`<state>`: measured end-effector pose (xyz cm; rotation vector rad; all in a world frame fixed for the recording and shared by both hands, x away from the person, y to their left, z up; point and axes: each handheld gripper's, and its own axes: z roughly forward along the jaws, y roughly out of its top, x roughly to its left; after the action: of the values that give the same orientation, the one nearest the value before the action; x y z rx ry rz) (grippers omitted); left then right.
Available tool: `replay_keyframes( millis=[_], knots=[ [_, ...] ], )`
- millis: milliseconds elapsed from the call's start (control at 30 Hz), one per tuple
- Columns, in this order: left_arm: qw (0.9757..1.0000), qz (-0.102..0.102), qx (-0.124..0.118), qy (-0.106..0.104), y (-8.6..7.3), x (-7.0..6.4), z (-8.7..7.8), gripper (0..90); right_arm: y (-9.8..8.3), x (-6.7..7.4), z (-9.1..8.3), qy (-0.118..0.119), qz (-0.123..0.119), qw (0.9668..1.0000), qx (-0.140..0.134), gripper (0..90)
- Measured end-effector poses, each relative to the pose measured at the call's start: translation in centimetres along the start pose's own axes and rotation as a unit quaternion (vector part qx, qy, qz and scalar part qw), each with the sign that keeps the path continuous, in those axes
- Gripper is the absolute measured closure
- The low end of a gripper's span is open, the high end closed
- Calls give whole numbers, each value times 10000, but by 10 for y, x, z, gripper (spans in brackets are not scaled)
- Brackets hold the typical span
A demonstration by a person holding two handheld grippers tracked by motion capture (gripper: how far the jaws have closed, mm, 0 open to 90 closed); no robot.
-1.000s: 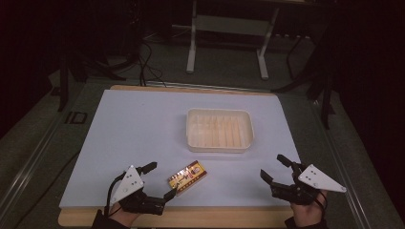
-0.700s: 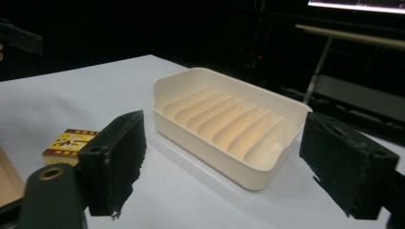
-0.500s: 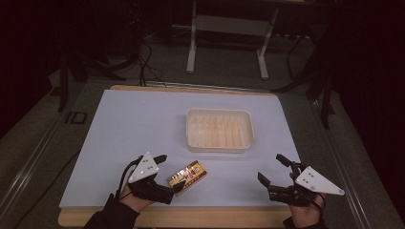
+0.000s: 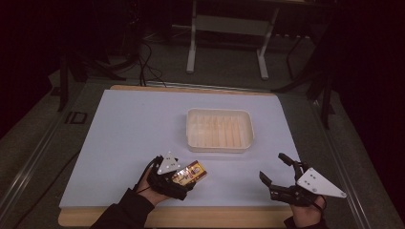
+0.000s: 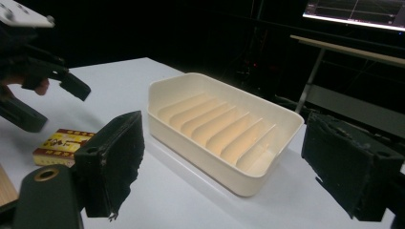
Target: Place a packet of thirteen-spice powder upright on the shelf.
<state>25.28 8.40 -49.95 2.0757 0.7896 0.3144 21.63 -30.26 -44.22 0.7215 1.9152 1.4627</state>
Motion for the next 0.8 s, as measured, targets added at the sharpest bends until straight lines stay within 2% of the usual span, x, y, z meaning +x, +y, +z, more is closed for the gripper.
replay_keyframes(
  millis=[100, 233, 300, 367, 467, 500, 533, 567, 633, 733, 767, 800],
  knots=[
    [10000, -7, 60, -51, -1, 1, 7, 16, 0, 0, 1, 15, -10, 10000, 29, 145],
    [9995, 44, 318, -7, -2, 2, 22, 16, -2, -1, 2, 41, 62, 9999, 83, 145],
    [9990, 139, 413, 82, -3, 1, 27, 28, -2, -1, 2, 35, 112, 9999, 117, 145],
    [9987, 121, 484, 66, -4, 2, 32, 45, -3, -2, 2, 48, 142, 9998, 132, 145],
    [9965, 211, 811, -50, -5, 2, 40, 46, -4, -2, 3, 67, 160, 9997, 178, 145],
    [9954, 244, 927, -33, -5, 1, 42, 45, -4, -2, 3, 81, 178, 9996, 187, 145],
    [9954, 244, 927, -33, -5, 1, 42, 49, -5, -2, 3, 88, 188, 9996, 198, 145],
    [9940, 263, 1060, -23, -7, 2, 46, 70, -5, -3, 3, 81, 184, 9996, 197, 145],
    [9932, 252, 1134, 8, -8, 2, 49, 73, -5, -3, 3, 95, 210, 9995, 209, 145],
    [9927, 278, 1174, 44, -8, 2, 51, 138, -5, -3, 3, 92, 222, 9995, 221, 145],
    [9924, 323, 1180, 148, -7, 2, 52, 152, -6, -3, 3, 93, 224, 9995, 225, 145],
    [9925, 328, 1166, 159, -7, 2, 52, 156, -6, -3, 3, 97, 225, 9994, 230, 145]
  ],
)
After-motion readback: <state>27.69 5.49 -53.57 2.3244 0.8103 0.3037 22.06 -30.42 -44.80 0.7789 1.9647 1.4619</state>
